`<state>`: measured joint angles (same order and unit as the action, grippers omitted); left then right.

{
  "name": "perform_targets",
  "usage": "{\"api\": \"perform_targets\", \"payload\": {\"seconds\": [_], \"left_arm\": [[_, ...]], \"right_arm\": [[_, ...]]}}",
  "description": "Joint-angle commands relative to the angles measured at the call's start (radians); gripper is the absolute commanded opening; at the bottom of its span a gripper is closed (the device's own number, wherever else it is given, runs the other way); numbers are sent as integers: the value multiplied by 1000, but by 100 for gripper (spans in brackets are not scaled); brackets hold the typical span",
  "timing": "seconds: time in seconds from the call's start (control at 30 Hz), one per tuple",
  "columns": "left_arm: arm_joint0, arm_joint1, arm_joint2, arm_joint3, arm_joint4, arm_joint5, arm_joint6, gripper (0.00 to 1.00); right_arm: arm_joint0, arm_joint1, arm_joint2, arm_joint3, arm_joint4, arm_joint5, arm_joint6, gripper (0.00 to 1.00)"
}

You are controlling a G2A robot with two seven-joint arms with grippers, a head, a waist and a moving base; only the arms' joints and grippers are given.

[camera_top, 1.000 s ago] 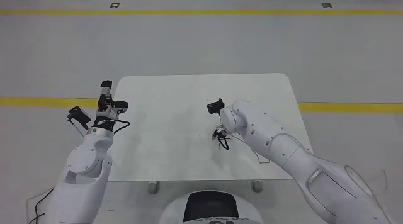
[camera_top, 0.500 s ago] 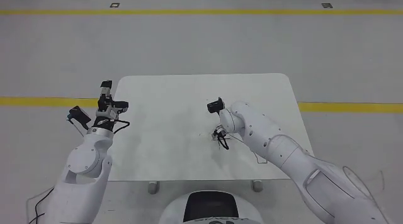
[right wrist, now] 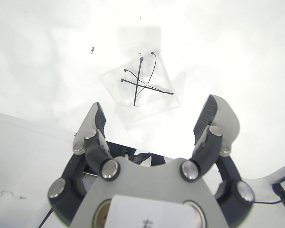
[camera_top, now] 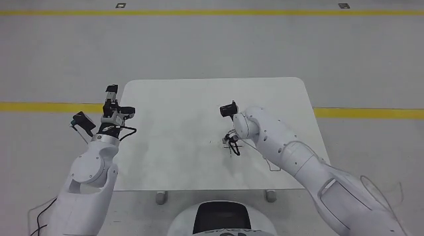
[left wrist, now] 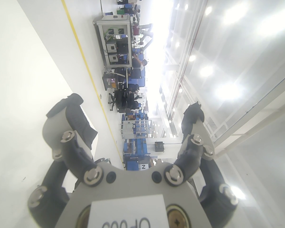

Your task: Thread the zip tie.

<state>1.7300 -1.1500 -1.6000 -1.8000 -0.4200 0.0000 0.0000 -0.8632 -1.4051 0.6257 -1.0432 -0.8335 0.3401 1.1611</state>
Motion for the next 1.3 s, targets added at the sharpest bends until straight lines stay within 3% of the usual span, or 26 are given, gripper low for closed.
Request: {"api": "perform_targets", "payload": {"seconds": [0.0, 0.4, 0.63, 0.77, 1.0, 1.07, 1.1, 1.17, 1.27], "left_arm": [[0, 0, 0, 0, 0, 0, 0, 100], [0, 0, 0, 0, 0, 0, 0, 100], [0, 0, 0, 0, 0, 0, 0, 100], [0, 0, 0, 0, 0, 0, 0, 100], [0, 0, 0, 0, 0, 0, 0, 100], [0, 0, 0, 0, 0, 0, 0, 100], [0, 0, 0, 0, 0, 0, 0, 100], [0, 0, 0, 0, 0, 0, 0, 100], [0, 0, 0, 0, 0, 0, 0, 100]], "right_arm": [[4, -9, 14, 13, 0, 0, 5, 100], [10, -96, 63, 63, -135, 0, 90, 100], [10, -96, 63, 63, -135, 0, 90, 100], [-10, -94, 60, 55, -148, -38, 53, 100], [-27, -97, 52, 45, -170, -50, 56, 100], [-30, -98, 51, 43, -174, -55, 57, 82], [-32, -98, 49, 42, -178, -62, 60, 66], [-36, -99, 48, 41, -182, -68, 63, 50], [-40, -101, 44, 42, -189, -70, 67, 46]]}}
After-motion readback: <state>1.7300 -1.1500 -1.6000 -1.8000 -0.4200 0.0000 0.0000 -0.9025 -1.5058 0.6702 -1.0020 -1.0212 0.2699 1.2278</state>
